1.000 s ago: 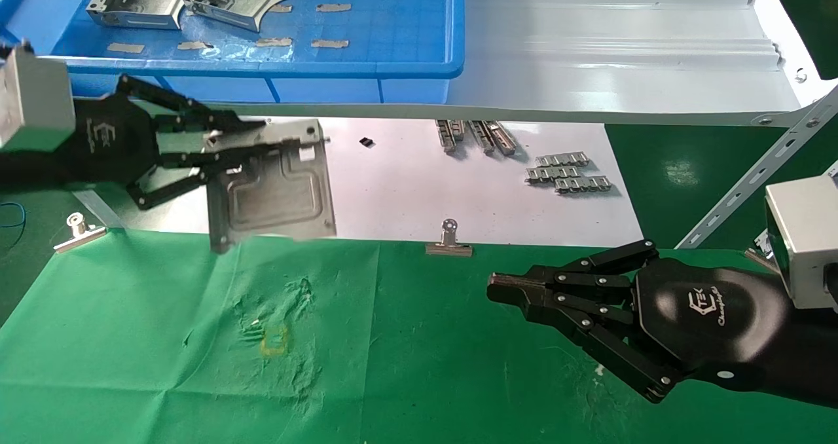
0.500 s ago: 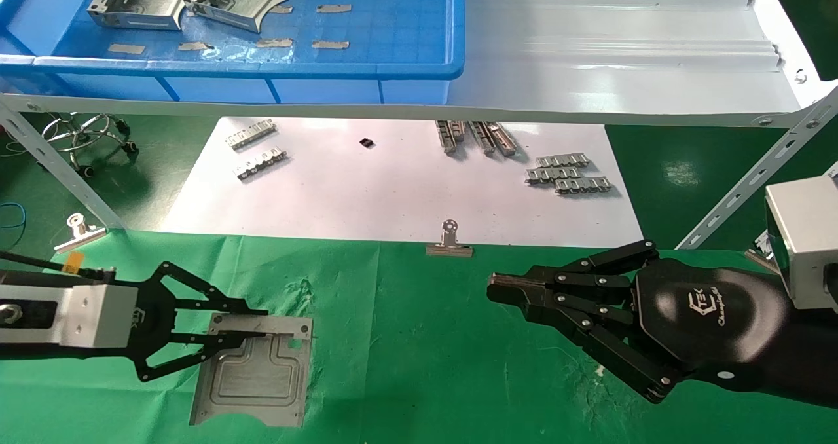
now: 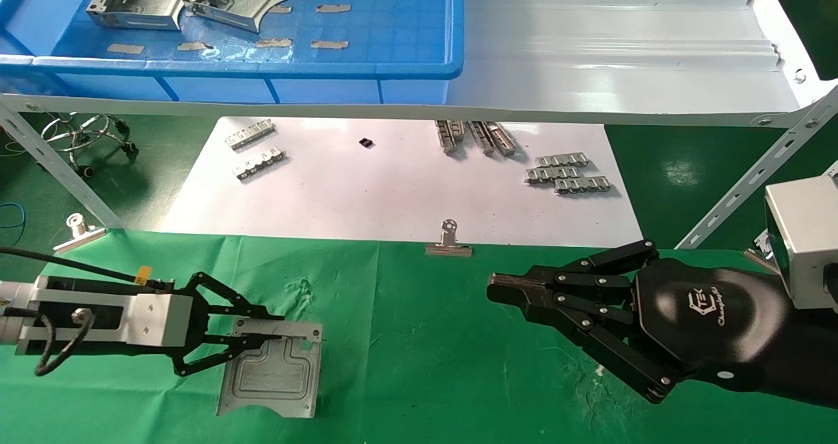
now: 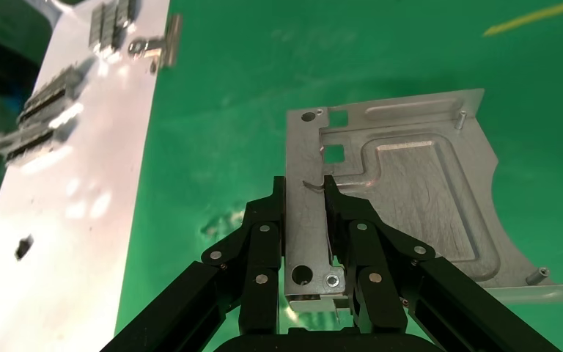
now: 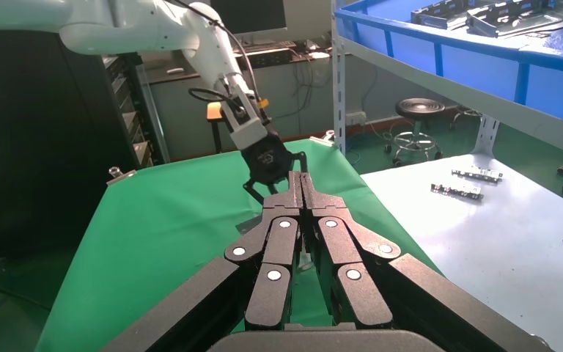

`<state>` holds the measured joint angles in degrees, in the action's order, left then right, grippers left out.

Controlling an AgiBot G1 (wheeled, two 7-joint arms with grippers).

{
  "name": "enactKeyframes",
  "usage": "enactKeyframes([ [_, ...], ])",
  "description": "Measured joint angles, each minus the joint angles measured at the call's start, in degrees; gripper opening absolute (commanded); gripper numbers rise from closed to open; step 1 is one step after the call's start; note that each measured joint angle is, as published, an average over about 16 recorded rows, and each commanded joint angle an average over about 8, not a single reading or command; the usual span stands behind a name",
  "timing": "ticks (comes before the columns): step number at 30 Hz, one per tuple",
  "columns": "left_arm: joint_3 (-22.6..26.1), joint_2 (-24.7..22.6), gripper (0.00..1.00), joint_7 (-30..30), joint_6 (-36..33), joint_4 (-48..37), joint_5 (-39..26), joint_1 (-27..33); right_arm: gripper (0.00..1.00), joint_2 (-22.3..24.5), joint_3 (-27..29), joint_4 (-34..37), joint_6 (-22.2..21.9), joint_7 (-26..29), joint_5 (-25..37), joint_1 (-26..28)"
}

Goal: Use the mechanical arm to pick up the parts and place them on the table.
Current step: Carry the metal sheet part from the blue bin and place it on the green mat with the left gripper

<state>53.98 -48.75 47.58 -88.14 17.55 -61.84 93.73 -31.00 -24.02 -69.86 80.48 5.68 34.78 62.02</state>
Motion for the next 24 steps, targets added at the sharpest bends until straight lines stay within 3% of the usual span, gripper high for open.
enactKeyframes([
  [9, 0.31, -3.25, 0.01, 5.61, 2.59, -7.47, -0.82, 0.71, 0.0, 0.0, 0.0, 0.0, 0.0, 0.0, 0.0, 0.0],
  [10, 0.31, -3.5, 0.06, 6.1, 2.77, -8.07, -0.84, 0.76, 0.0, 0.0, 0.0, 0.0, 0.0, 0.0, 0.0, 0.0],
  [11, 0.3, -3.74, 0.17, 6.57, 2.94, -8.64, -0.86, 0.81, 0.0, 0.0, 0.0, 0.0, 0.0, 0.0, 0.0, 0.0],
  [16, 0.21, -4.61, 0.79, 8.61, 3.43, -10.9, -0.83, 1.03, 0.0, 0.0, 0.0, 0.0, 0.0, 0.0, 0.0, 0.0],
  [18, 0.18, -4.85, 0.98, 9.31, 3.53, -11.61, -0.8, 1.12, 0.0, 0.0, 0.0, 0.0, 0.0, 0.0, 0.0, 0.0],
  [24, 0.1, -5.21, 1.0, 10.94, 3.38, -13.25, -0.74, 1.53, 0.0, 0.0, 0.0, 0.0, 0.0, 0.0, 0.0, 0.0],
])
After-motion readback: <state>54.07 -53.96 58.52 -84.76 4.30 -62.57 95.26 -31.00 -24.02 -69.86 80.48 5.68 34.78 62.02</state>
